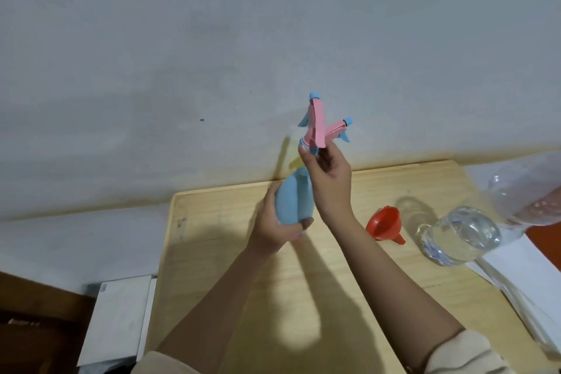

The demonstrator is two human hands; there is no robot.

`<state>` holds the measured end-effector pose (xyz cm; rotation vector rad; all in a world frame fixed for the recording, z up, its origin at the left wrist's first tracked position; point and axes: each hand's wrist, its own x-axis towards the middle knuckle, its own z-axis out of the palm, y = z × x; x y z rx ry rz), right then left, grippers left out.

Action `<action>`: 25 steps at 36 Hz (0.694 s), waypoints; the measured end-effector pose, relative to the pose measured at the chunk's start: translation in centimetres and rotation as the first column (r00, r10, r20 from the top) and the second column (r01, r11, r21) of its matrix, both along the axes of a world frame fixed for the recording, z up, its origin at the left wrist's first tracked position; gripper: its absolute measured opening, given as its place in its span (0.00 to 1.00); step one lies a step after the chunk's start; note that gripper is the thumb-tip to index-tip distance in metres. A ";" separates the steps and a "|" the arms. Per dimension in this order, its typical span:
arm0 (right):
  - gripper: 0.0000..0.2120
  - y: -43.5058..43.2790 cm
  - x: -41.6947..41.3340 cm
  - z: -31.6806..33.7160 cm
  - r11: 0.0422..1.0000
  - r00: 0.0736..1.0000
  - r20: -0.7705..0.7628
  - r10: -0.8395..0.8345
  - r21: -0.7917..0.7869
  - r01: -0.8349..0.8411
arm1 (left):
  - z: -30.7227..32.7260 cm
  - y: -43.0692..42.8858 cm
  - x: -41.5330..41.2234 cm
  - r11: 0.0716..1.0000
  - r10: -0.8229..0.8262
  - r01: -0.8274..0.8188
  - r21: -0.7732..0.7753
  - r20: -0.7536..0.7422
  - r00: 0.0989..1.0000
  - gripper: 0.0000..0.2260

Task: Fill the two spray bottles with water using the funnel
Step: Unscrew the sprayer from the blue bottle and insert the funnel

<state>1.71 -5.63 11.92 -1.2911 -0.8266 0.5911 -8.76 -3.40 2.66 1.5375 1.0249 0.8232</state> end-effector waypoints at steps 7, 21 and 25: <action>0.11 -0.1 1.9 4.1 0.992 1.000 0.004 -0.012 0.124 0.011 | -2.4 -1.3 -0.8 1.000 0.021 -0.023 -0.017 -0.128 0.992 0.35; 0.13 -3.8 5.4 -2.3 0.989 0.934 0.351 -0.068 -0.099 0.110 | -4.6 -2.1 -1.4 0.998 0.034 -0.037 -0.053 -0.058 0.998 0.34; 0.11 -5.7 6.3 -7.5 0.947 0.913 0.408 0.004 -0.294 0.127 | -5.4 -2.5 -1.2 0.998 0.026 -0.029 -0.055 -0.062 0.998 0.35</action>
